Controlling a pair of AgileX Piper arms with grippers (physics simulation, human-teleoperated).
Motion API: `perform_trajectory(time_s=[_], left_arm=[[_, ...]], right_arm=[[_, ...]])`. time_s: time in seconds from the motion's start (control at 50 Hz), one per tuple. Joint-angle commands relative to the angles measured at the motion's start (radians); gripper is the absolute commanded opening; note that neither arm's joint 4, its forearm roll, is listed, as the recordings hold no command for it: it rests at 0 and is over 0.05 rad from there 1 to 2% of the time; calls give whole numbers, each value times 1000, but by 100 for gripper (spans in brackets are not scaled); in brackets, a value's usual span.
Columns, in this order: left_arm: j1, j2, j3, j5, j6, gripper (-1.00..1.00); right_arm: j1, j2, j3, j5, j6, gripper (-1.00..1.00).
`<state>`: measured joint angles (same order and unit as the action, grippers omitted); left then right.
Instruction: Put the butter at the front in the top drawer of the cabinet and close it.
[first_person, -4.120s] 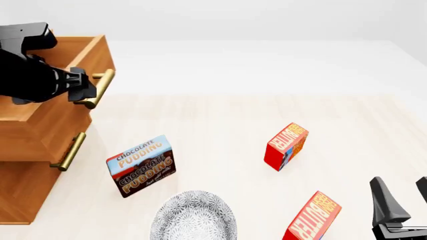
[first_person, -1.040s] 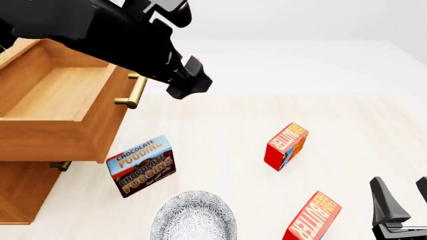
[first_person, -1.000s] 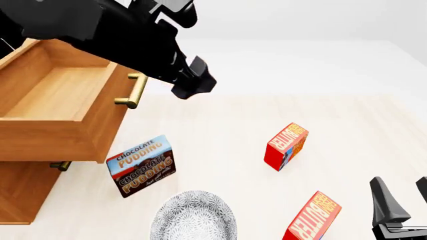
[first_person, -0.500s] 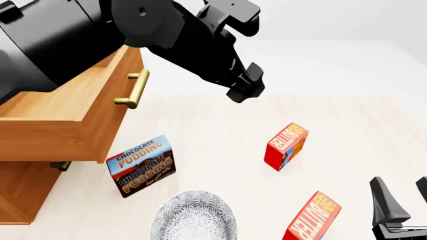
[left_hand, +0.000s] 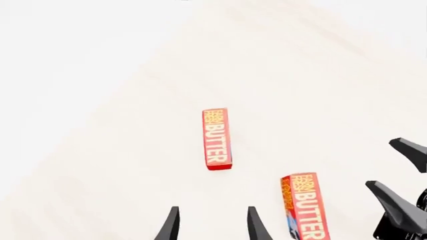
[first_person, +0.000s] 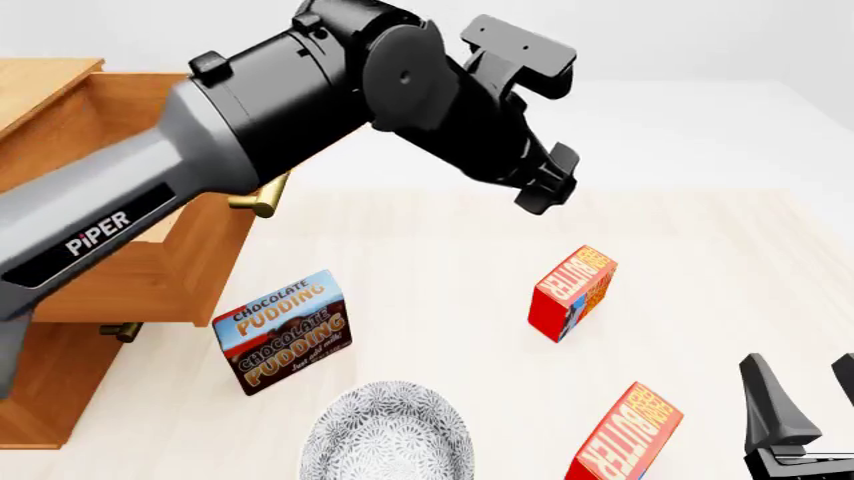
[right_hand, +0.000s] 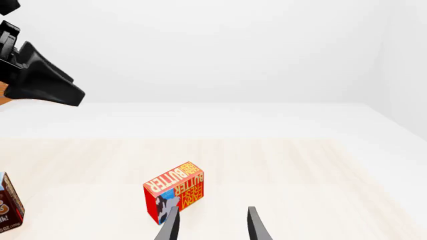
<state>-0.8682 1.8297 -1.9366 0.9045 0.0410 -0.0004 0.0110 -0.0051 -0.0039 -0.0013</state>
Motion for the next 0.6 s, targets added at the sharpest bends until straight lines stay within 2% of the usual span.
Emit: perform_trajectory(time_s=[0.02, 0.6], left_arm=[[-11, 66, -9, -66, -56, 100], [6, 212, -89, -136, -106, 100]], right_arm=[[0, -1, 1, 0, 0, 100], [0, -1, 1, 0, 0, 100]])
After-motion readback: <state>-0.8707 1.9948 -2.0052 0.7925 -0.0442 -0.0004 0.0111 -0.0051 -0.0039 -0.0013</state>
